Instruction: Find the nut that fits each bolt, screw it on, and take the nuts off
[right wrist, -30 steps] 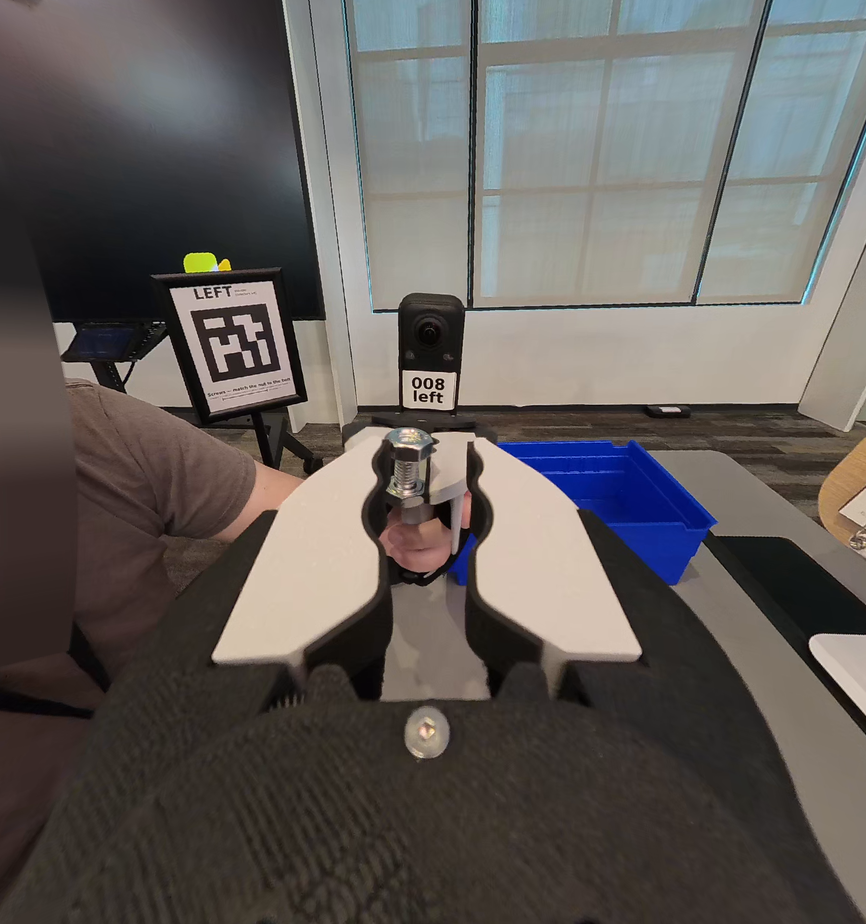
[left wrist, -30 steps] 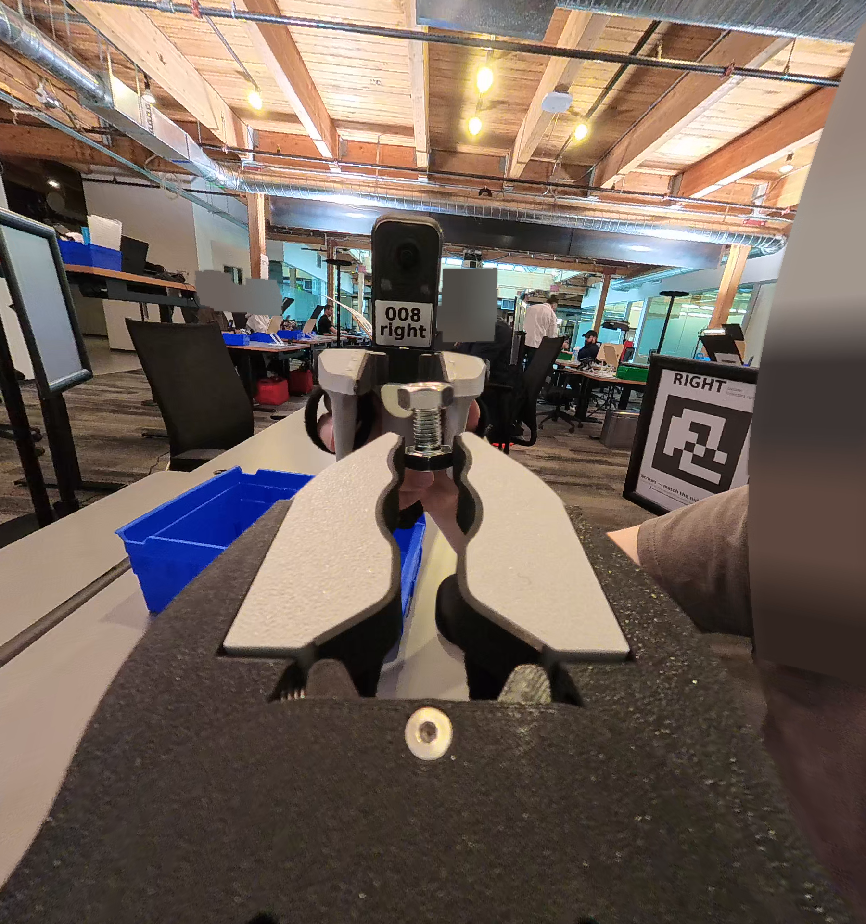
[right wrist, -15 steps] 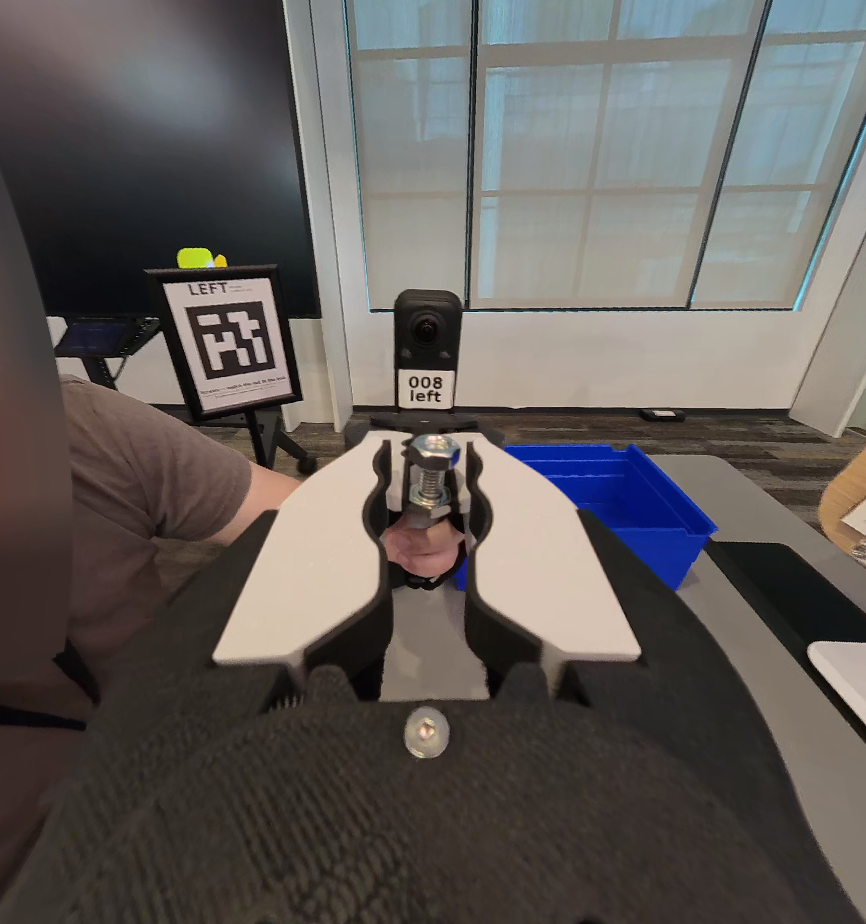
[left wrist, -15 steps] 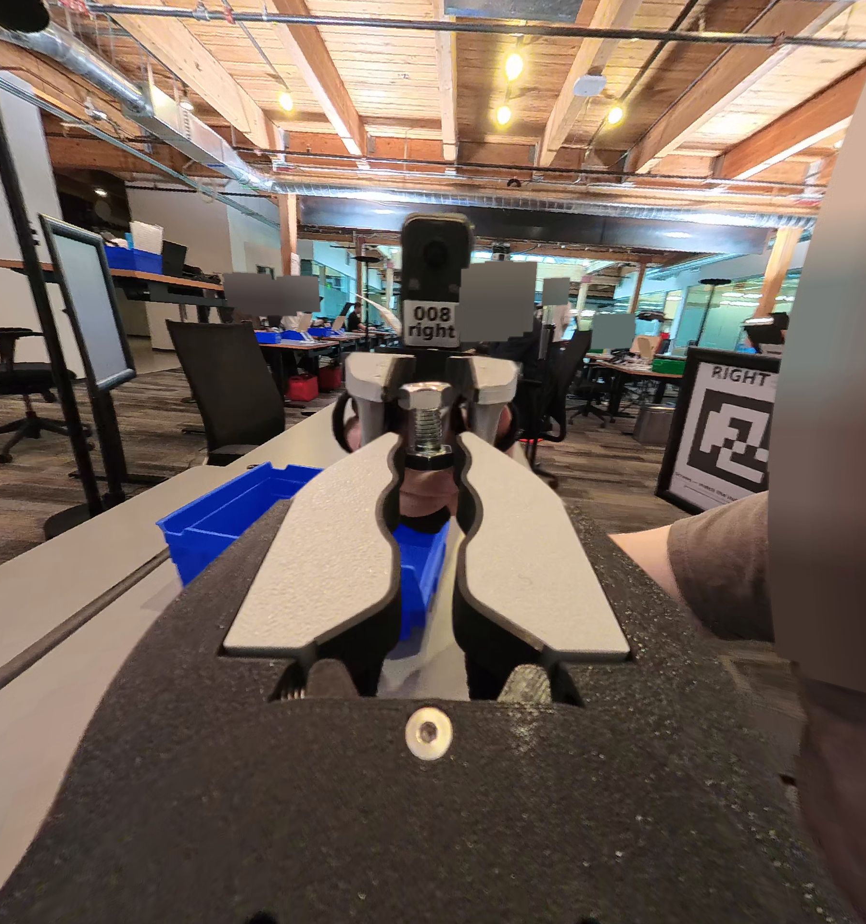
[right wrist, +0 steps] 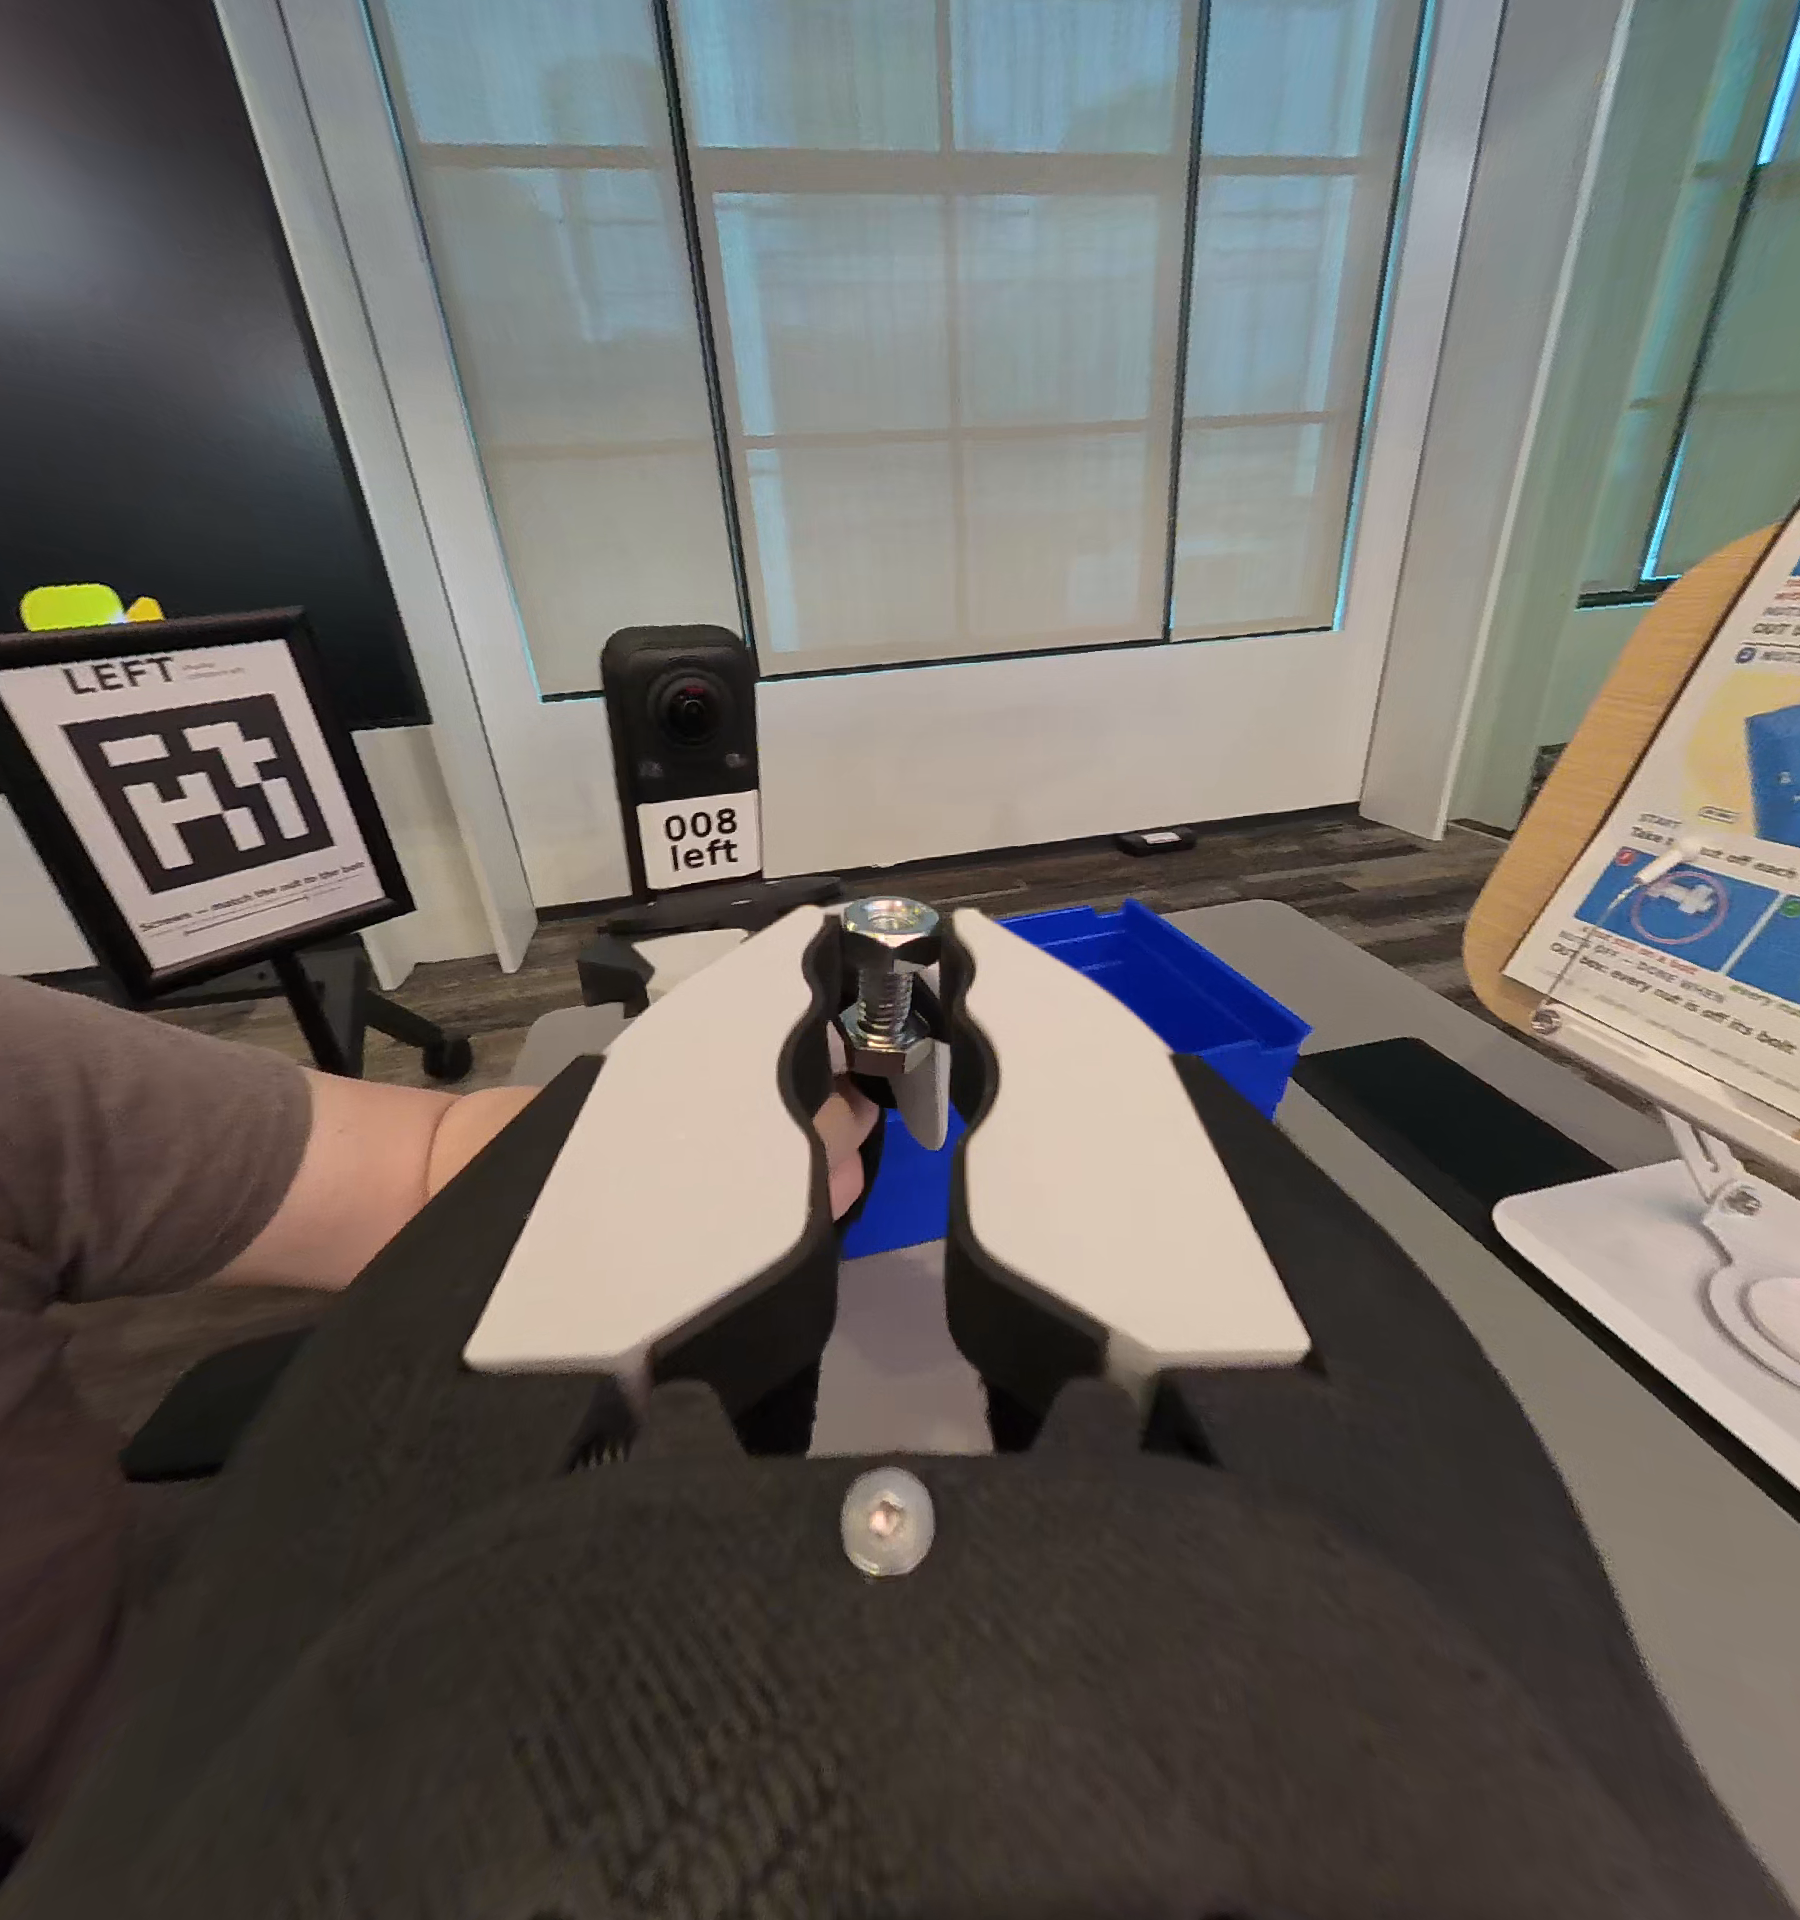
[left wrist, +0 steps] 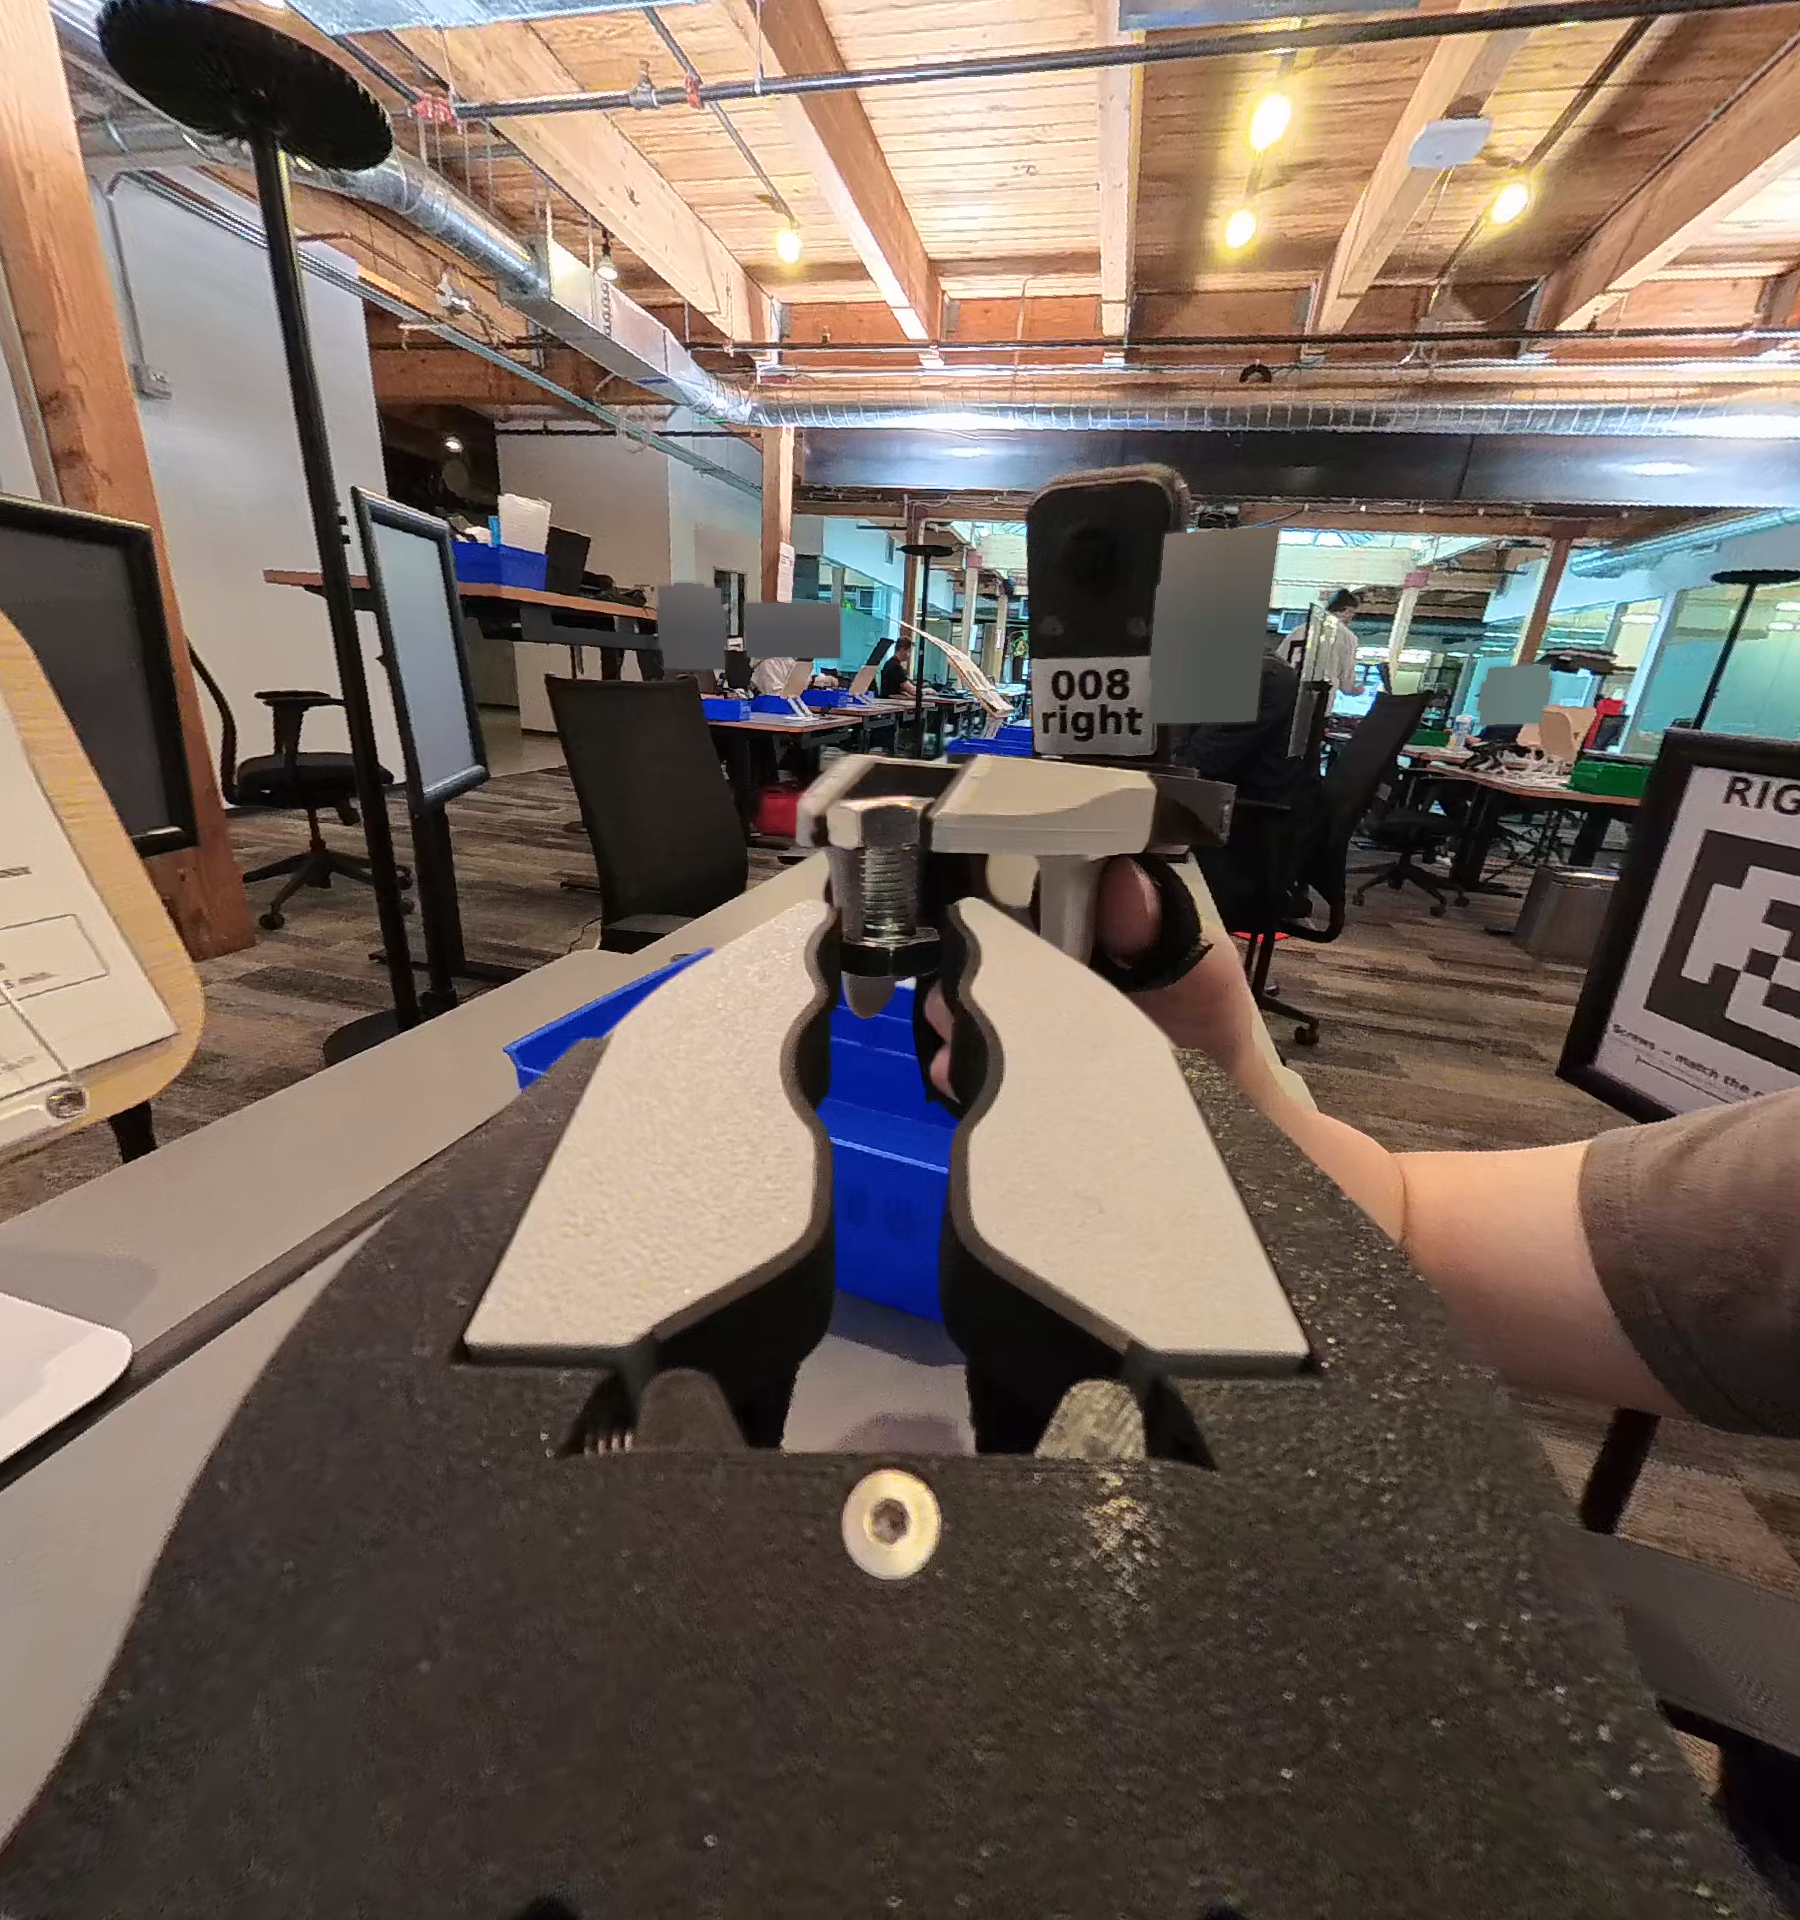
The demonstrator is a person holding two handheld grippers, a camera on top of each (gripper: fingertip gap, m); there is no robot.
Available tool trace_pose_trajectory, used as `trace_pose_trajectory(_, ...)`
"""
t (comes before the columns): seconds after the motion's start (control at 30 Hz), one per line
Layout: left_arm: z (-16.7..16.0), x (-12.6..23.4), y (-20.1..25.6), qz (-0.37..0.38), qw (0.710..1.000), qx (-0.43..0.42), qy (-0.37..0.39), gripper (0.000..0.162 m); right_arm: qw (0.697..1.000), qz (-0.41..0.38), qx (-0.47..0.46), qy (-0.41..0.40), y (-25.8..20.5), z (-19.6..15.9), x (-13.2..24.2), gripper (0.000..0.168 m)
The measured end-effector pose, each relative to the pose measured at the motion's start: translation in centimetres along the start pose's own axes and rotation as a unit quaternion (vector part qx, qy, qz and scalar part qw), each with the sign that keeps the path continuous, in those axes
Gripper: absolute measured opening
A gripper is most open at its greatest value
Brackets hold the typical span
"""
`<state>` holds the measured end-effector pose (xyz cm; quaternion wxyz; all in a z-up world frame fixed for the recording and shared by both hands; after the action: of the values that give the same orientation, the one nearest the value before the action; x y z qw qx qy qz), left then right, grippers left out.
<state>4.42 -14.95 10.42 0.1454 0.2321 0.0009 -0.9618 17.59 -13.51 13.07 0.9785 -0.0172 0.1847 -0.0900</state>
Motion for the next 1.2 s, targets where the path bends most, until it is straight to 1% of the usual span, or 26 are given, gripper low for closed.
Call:
trace_pose_trajectory(0.1,0.1,-0.1,0.2,-0.027,1.000,0.012,-0.002,0.018,0.999,0.045,-0.010,-0.005,0.1,0.3,0.2,0.018)
trace_pose_trajectory(0.2,0.2,-0.3,1.0,-0.080,0.996,0.037,-0.001,0.018,0.989,0.138,-0.054,0.003,0.1,0.5,0.5,0.018)
trace_pose_trajectory(0.27,0.0,-0.5,1.8,-0.121,0.991,0.057,-0.005,0.018,0.973,0.213,-0.091,0.009,0.1,0.4,0.9,0.018)
trace_pose_trajectory(0.33,-0.5,-0.8,2.5,-0.170,0.981,0.091,-0.022,0.018,0.949,0.286,-0.135,0.008,-0.1,0.0,1.2,0.018)
trace_pose_trajectory(0.4,-0.9,-1.0,3.1,-0.206,0.971,0.119,-0.032,0.018,0.926,0.340,-0.164,0.011,-0.3,-0.5,1.5,0.019)
trace_pose_trajectory(0.5,-1.3,-1.1,3.8,-0.244,0.957,0.147,-0.045,0.018,0.901,0.390,-0.189,0.014,-0.8,-1.0,1.6,0.019)
trace_pose_trajectory(0.63,-1.5,-1.1,4.2,-0.268,0.948,0.166,-0.049,0.018,0.884,0.420,-0.202,0.024,-1.3,-1.3,1.6,0.019)
trace_pose_trajectory(0.7,-1.4,-1.1,4.1,-0.260,0.952,0.156,-0.042,0.018,0.887,0.414,-0.202,0.031,-1.2,-1.3,1.5,0.018)
trace_pose_trajectory(0.73,-1.3,-1.1,4.0,-0.251,0.956,0.149,-0.039,0.018,0.895,0.400,-0.193,0.038,-1.1,-1.1,1.5,0.024)
trace_pose_trajectory(0.77,-1.0,-1.0,3.8,-0.241,0.960,0.139,-0.037,0.018,0.907,0.378,-0.182,0.045,-0.9,-0.8,1.4,0.043)
trace_pose_trajectory(0.8,-0.8,-0.9,3.5,-0.222,0.967,0.121,-0.032,0.018,0.918,0.355,-0.169,0.054,-0.7,-0.4,1.5,0.053)
trace_pose_trajectory(0.87,-0.1,-0.7,2.7,-0.169,0.983,0.071,-0.019,0.018,0.945,0.296,-0.120,0.071,-0.2,0.7,1.7,0.052)
trace_pose_trajectory(0.93,0.5,-0.4,1.7,-0.098,0.995,0.013,-0.007,0.018,0.976,0.200,-0.024,0.082,0.1,1.5,1.7,0.051)
trace_pose_trajectory(0.97,0.7,-0.2,1.3,-0.062,0.998,-0.021,-0.005,0.018,0.984,0.153,0.023,0.086,0.0,1.7,1.6,0.051)
trace_pose_trajectory(1.0,0.8,-0.1,1.1,-0.035,0.998,-0.051,-0.005,0.018,0.987,0.124,0.055,0.090,-0.2,1.8,1.5,0.050)
trace_pose_trajectory(1.03,0.9,0.0,0.9,-0.013,0.997,-0.073,-0.004,0.018,0.989,0.096,0.071,0.089,-0.5,1.8,1.3,0.046)
trace_pose_trajectory(1.1,0.9,0.1,0.7,0.012,0.996,-0.093,-0.003,0.018,0.993,0.040,0.081,0.074,-0.6,1.3,0.7,0.046)
trace_pose_trajectory(1.13,0.8,0.1,0.7,0.017,0.995,-0.096,-0.005,0.018,0.994,0.028,0.078,0.068,-0.7,1.0,0.5,0.041)
trace_pose_trajectory(1.2,0.7,0.1,0.5,0.035,0.994,-0.104,-0.008,0.018,0.996,0.003,0.069,0.059,-0.7,0.4,0.1,0.039)
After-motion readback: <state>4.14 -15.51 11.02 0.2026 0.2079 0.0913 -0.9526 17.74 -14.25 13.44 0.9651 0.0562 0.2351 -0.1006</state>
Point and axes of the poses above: each gripper's, where its closed fingertips meet, x back along the fingers, z out of its top, y = z × x across the jaws, the point moved 8 cm from there along x, back along the fingers, and after that the axes turned 13 degrees about y, right-handed, at the moved point
